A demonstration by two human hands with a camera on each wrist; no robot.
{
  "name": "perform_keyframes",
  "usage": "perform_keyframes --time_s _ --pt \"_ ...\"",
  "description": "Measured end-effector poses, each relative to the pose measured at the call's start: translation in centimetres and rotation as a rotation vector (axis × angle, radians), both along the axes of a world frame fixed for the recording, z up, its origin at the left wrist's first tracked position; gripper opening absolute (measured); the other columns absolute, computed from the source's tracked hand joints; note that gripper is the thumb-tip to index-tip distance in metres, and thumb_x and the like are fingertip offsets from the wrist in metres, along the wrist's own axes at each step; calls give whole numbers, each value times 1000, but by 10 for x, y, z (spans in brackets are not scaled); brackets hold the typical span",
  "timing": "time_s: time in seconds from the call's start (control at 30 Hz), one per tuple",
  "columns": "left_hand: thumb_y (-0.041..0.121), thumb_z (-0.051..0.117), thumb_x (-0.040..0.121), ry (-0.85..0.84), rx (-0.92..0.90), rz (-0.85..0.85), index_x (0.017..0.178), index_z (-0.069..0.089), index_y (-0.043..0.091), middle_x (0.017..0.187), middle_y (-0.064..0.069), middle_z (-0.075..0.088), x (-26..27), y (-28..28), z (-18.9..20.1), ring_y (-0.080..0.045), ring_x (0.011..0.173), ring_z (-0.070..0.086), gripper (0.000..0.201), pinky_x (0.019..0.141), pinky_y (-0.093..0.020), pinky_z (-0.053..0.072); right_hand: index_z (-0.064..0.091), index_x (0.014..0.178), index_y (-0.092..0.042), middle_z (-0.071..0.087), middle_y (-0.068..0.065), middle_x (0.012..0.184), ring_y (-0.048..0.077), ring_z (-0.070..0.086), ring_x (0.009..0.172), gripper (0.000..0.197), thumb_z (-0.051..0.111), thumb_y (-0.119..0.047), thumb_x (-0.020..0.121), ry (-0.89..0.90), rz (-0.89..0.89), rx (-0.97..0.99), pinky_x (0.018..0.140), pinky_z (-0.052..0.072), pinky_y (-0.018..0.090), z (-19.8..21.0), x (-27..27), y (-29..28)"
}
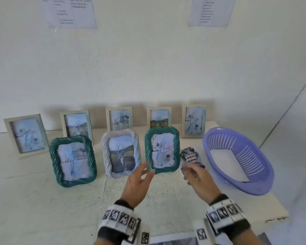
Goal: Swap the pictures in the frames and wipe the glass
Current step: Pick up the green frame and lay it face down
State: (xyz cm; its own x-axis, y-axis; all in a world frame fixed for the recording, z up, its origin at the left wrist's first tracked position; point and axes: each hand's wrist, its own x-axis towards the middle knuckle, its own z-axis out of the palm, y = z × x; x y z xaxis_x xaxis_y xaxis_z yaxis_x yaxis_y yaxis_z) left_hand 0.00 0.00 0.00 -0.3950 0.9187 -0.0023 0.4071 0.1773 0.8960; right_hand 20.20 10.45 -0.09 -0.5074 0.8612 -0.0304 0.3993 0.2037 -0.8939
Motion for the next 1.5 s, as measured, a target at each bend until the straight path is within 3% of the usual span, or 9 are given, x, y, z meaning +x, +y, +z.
perform_keyframes --time_s 0.17,0.3,0.53,0.67,0.97,1.07,1.2,1.33,1.5 --pt "50 43 97 44 -115 49 153 21 14 159 -7 25 7 37 -3 -22 144 27 70 117 -43 26 37 145 -11 45 5 144 20 51 123 51 52 -19 97 -96 -172 13 102 42 33 -6 -36 43" --pt "47 43 98 11 -94 108 154 16 14 159 -7 24 10 50 -2 -22 144 28 70 115 -34 23 35 145 -15 47 5 143 22 48 129 55 54 -20 94 -78 -120 -57 107 41 44 -19 -48 62" --pt "46 49 96 15 -47 88 151 31 18 149 -4 44 4 36 8 -13 132 43 64 108 -28 37 54 119 -17 64 -7 101 5 62 92 26 54 -10 94 42 -177 -8 83 54 30 -4 -38 48" --pt "31 53 97 -28 32 79 141 47 17 130 4 59 2 1 24 -2 109 58 47 74 -1 42 56 104 -17 67 0 102 12 65 91 14 57 -8 93 227 -199 -22 80 55 32 9 -16 18" --pt "34 58 93 6 -50 37 125 61 24 112 20 67 7 -66 19 12 93 63 34 78 -6 49 47 101 -8 66 17 106 31 59 101 11 40 -2 96 638 -150 -618 93 42 49 -9 -6 -41" --pt "52 63 83 -33 -126 64 135 49 30 124 15 63 12 -75 12 5 100 62 57 80 -8 47 47 103 -7 65 22 109 33 60 101 16 38 2 95 659 -159 -703 91 43 47 -18 -9 -56" --pt "77 65 60 -82 -255 29 153 9 32 149 3 41 26 -78 9 -13 134 42 117 104 -24 35 51 108 -10 63 28 108 34 60 95 20 49 -3 90 611 -115 -735 88 41 49 -21 -16 -72" --pt "78 70 54 -186 -213 15 150 -8 40 160 5 22 39 -69 3 -12 144 24 129 108 -25 25 55 116 -10 63 26 110 34 62 99 36 62 -26 85 651 -50 -747 90 44 54 -14 -27 -84" --pt "81 72 49 -298 -153 -12 148 -4 48 156 -1 32 44 -69 -2 -11 141 33 128 113 -35 33 52 135 -22 55 19 134 39 53 122 66 59 -61 82 655 -47 -900 105 36 62 -13 -40 -80"
